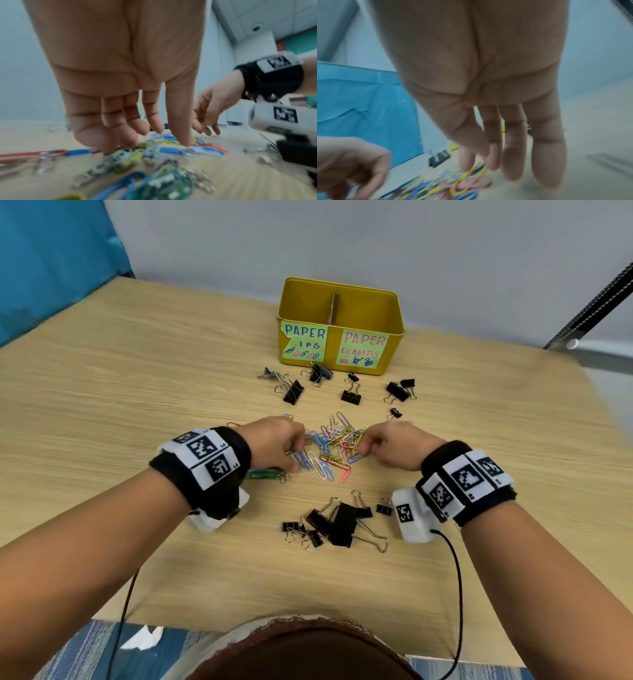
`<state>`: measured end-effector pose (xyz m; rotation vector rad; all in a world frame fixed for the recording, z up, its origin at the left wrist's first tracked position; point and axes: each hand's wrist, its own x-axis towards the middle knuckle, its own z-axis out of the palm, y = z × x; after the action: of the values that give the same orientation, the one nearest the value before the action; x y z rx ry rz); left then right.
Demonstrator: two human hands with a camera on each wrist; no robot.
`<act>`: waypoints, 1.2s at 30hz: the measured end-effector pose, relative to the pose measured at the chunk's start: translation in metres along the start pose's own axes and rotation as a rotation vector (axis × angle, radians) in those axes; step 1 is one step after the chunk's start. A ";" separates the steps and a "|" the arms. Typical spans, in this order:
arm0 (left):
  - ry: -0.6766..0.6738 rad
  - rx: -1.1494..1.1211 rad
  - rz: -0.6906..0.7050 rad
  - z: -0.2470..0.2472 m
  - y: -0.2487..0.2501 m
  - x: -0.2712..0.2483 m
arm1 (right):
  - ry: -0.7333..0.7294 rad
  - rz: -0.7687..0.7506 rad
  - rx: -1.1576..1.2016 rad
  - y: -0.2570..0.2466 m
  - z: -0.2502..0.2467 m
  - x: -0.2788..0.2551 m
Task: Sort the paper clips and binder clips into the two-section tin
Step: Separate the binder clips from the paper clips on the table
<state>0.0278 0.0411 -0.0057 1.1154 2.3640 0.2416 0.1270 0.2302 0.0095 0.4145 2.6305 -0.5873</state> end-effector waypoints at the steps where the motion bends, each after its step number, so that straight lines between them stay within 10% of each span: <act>1: 0.048 -0.029 -0.029 -0.004 -0.007 0.000 | 0.073 0.053 0.021 0.008 -0.005 0.004; 8: 0.070 0.073 -0.463 -0.016 -0.048 -0.006 | 0.167 0.401 -0.150 0.046 -0.017 0.020; 17: -0.010 -0.072 -0.236 -0.010 -0.023 0.000 | 0.087 0.113 -0.037 0.009 0.001 0.016; 22: -0.118 0.025 -0.326 -0.018 -0.035 -0.017 | 0.055 0.271 -0.038 0.022 -0.001 -0.003; 29: -0.032 -0.172 -0.194 -0.006 -0.015 -0.005 | 0.106 0.116 0.069 0.001 0.009 0.008; 36: -0.006 -0.093 -0.304 -0.013 -0.042 -0.019 | 0.126 0.366 -0.010 0.027 -0.004 -0.012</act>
<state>0.0033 0.0000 -0.0031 0.7008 2.4490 0.2362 0.1463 0.2529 0.0093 0.9311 2.5778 -0.4389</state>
